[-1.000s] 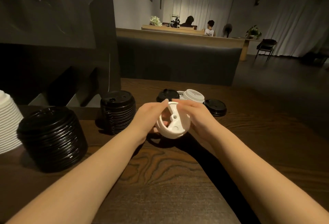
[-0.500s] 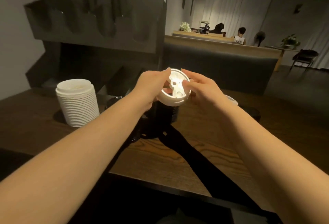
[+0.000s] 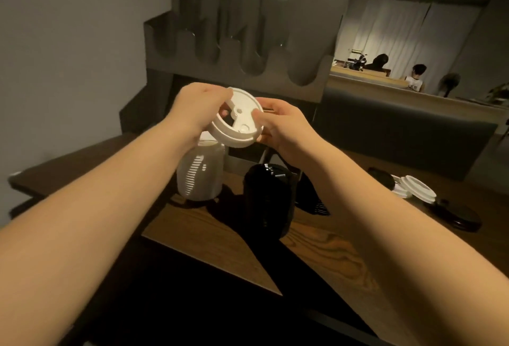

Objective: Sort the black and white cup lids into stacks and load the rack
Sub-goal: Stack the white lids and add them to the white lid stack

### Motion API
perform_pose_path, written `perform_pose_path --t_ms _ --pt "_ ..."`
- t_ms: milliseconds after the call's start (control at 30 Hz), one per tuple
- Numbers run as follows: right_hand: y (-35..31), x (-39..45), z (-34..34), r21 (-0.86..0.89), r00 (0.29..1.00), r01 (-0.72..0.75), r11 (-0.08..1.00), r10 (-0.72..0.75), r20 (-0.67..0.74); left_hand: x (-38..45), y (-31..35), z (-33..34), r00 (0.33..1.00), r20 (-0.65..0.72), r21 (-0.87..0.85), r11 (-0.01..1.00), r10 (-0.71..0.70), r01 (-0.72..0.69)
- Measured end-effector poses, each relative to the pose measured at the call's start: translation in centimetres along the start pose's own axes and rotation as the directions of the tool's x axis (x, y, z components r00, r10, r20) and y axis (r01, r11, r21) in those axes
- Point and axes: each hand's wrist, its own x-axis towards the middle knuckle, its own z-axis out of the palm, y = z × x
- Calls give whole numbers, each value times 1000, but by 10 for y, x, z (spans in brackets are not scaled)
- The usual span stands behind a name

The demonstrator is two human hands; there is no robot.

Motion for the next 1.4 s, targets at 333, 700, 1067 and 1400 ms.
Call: perform_pose_path --t_ms 333,700,1067,1400 --pt "-8 38 53 -13 996 -67 998 68 56 33 -27 -42 976 -191 196 971 -100 137" --pt "16 58 66 -94 979 -186 978 176 -107 38 -52 -47 984 -93 559 809 -154 179" --pt "33 50 68 -359 977 -163 919 201 71 35 -81 -48 988 -130 604 784 -81 144" --pt "21 46 67 -581 976 -68 811 174 129 34 -74 -35 1000 -6 621 784 20 -11"
